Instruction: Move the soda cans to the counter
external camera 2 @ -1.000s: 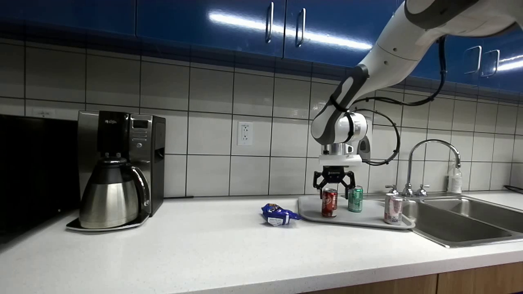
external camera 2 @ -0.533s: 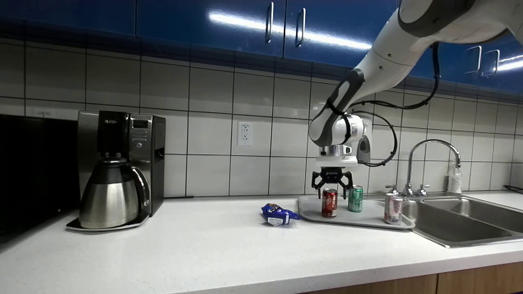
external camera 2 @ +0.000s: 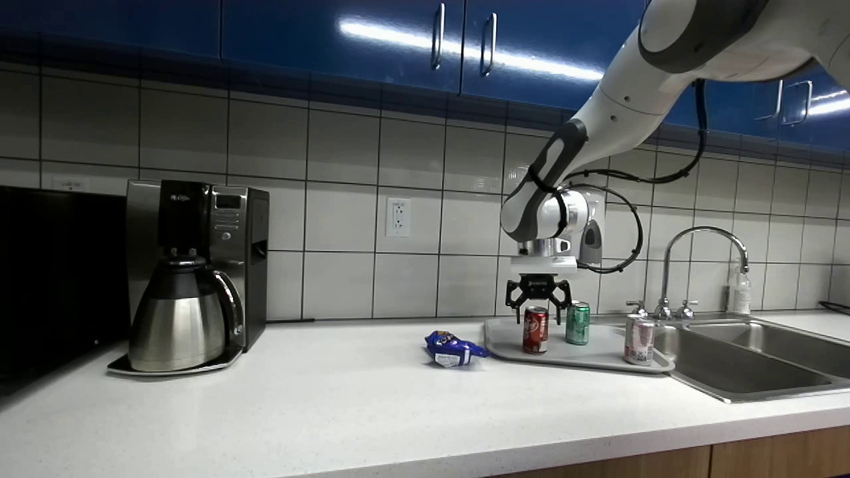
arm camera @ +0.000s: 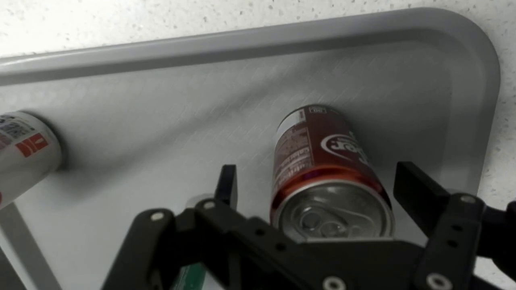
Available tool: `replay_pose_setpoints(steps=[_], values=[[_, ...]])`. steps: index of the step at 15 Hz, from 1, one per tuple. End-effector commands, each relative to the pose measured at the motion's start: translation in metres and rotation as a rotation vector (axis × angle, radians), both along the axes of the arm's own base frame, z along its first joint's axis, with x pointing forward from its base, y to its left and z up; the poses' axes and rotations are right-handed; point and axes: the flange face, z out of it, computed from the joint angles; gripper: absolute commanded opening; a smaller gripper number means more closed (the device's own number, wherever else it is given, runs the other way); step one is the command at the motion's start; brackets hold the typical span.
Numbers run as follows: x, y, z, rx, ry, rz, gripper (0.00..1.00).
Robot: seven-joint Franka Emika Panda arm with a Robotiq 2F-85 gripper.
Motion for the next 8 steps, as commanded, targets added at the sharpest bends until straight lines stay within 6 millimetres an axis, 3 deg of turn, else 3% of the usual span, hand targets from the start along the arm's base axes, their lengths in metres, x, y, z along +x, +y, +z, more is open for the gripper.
replay_pose_setpoints(steps=[1, 3, 4, 5, 8], values=[[0.0092, 0.0017, 0.0018, -0.004, 0.007, -0.027, 1.0], [0.0093, 0.0031, 0.0017, -0.007, 0.005, -0.024, 1.0], [0.0096, 0.0035, 0.0013, -0.007, 0.005, -0.023, 0.75], [0.0097, 0.0039, 0.0011, -0.007, 0.005, -0.023, 0.74], [0.0104, 0.0042, 0.0004, -0.007, 0.003, -0.017, 0.49]])
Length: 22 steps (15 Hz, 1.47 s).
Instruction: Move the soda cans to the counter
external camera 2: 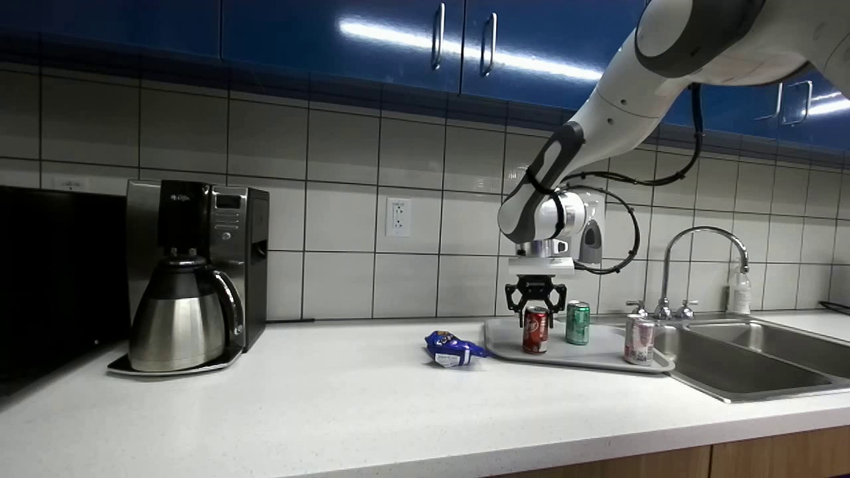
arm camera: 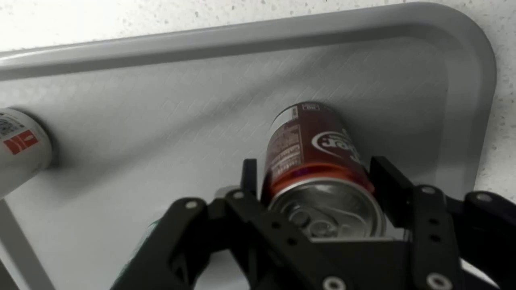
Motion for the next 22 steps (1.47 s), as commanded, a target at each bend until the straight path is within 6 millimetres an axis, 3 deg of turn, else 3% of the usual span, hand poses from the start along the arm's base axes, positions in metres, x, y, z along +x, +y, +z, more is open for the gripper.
replay_pose_setpoints(steps=[1, 13, 22], values=[[0.006, 0.0, 0.003, -0.003, 0.005, -0.019, 0.42], [-0.015, 0.009, 0.032, 0.014, -0.079, 0.032, 0.39], [-0.061, 0.021, 0.049, 0.023, -0.101, 0.093, 0.39]])
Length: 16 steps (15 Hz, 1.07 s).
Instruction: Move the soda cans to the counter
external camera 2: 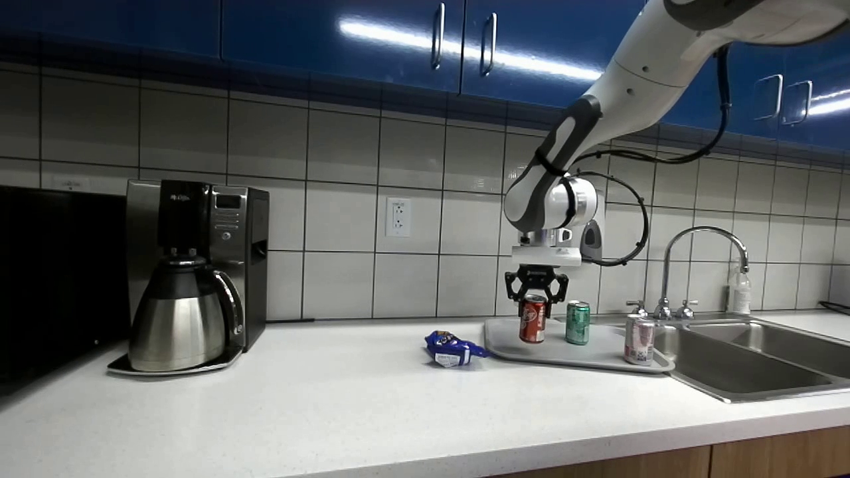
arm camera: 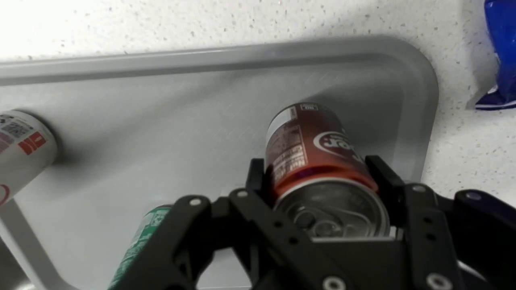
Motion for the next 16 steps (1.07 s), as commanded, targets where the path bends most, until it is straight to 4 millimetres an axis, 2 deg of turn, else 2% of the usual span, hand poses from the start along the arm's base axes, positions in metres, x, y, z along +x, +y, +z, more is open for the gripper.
replay_pose_setpoints(steps=[1, 10, 16], values=[[-0.033, 0.006, 0.018, 0.002, -0.012, 0.052, 0.39], [-0.093, 0.027, 0.026, -0.002, -0.003, 0.148, 0.39], [-0.124, 0.043, 0.024, -0.007, 0.021, 0.213, 0.39]])
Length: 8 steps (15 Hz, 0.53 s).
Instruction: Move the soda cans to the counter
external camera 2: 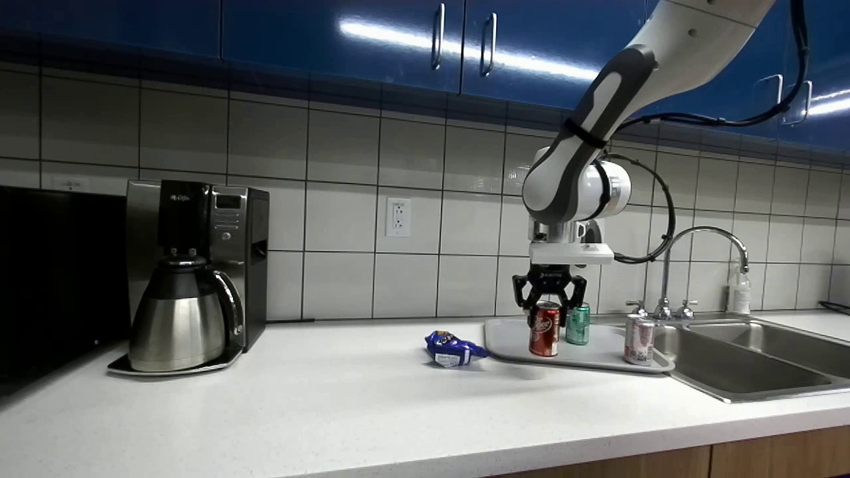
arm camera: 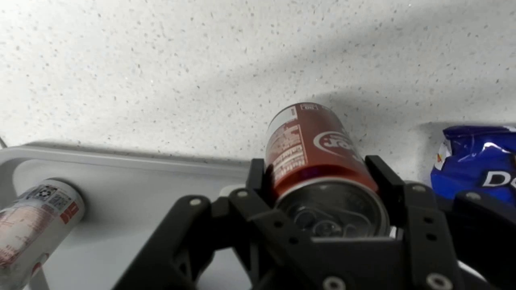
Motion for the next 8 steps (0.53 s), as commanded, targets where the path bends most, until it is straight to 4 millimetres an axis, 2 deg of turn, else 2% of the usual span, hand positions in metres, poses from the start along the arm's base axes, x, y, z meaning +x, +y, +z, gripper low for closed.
replay_pose_setpoints(steps=[1, 8], values=[[-0.024, 0.008, 0.01, -0.004, -0.012, 0.06, 0.39], [-0.033, 0.023, -0.008, -0.02, 0.019, 0.113, 0.39]])
